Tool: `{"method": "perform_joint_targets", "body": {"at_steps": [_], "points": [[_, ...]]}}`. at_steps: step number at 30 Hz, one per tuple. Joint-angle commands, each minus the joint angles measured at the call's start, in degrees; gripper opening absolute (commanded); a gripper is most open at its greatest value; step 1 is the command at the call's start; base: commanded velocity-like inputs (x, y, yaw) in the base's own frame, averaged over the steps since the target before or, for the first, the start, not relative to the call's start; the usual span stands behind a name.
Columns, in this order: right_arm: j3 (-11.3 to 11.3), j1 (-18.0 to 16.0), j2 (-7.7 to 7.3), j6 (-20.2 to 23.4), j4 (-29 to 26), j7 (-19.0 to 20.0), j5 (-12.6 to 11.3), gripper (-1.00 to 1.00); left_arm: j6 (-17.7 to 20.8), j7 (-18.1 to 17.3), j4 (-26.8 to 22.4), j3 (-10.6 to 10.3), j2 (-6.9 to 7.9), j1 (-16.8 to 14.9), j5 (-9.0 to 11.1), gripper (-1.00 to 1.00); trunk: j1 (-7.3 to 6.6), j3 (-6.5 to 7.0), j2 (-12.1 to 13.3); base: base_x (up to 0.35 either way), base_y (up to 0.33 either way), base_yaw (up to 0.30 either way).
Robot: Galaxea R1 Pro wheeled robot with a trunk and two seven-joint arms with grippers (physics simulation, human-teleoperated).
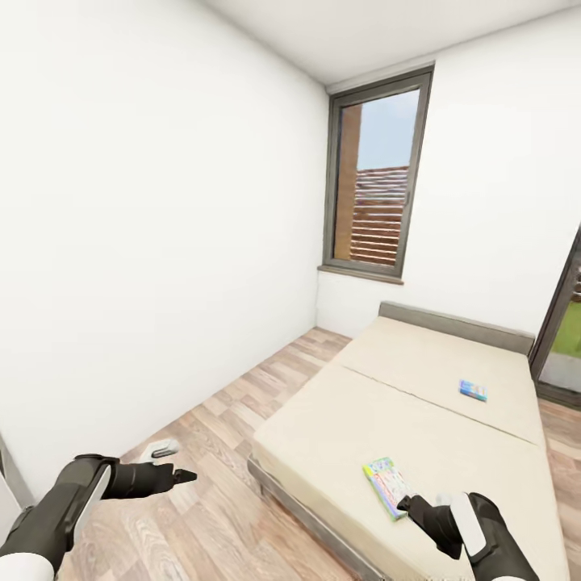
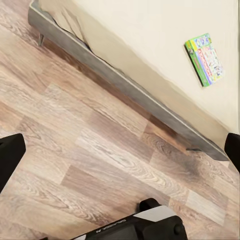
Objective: Put all the toys in the child's room - the three board games (two on the bed and one on the table), the two jigsaw puzzles on the table, and the tennis ball on the table - inside the toy box on the table in the child's room.
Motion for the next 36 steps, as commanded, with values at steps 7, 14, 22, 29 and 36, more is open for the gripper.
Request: {"method": "perform_joint_targets", "body": {"at_steps": [7, 14, 22, 29, 36], "points": [[0.0, 0.0, -0.02, 0.0, 0.2, -0.5, -0.6, 1.00, 0.4, -0.2, 0.0, 0.1, 0.04, 0.0, -0.1, 1.00, 0.02, -0.03, 0.0, 0.000, 0.000, -0.280], [0.0, 0.0, 0.09, -0.1, 0.2, -0.5, -0.6, 1.00, 0.4, -0.2, 0.0, 0.1, 0.04, 0.0, -0.1, 1.00, 0.02, -0.03, 0.0, 0.000, 0.000, -0.280], [0.0, 0.0, 0.05, -2.0, 0.2, -0.6, -0.6, 1.00, 0.4, -0.1, 0.0, 0.1, 0.17, 0.0, -0.1, 1.00, 0.02, -0.03, 0.0, 0.000, 0.000, -0.280], [0.0, 0.0, 0.05, -2.3, 0.2, -0.6, -0.5, 1.00, 0.4, -0.1, 0.0, 0.2, 0.21, 0.0, -0.1, 1.00, 0.02, -0.03, 0.0, 0.000, 0.000, -0.280], [0.1, 0.0, 0.11, -2.4, 0.2, -0.6, -0.5, 1.00, 0.4, -0.2, 0.0, 0.2, 0.24, 0.0, -0.1, 1.00, 0.02, -0.03, 0.0, 0.000, 0.000, -0.280]]}}
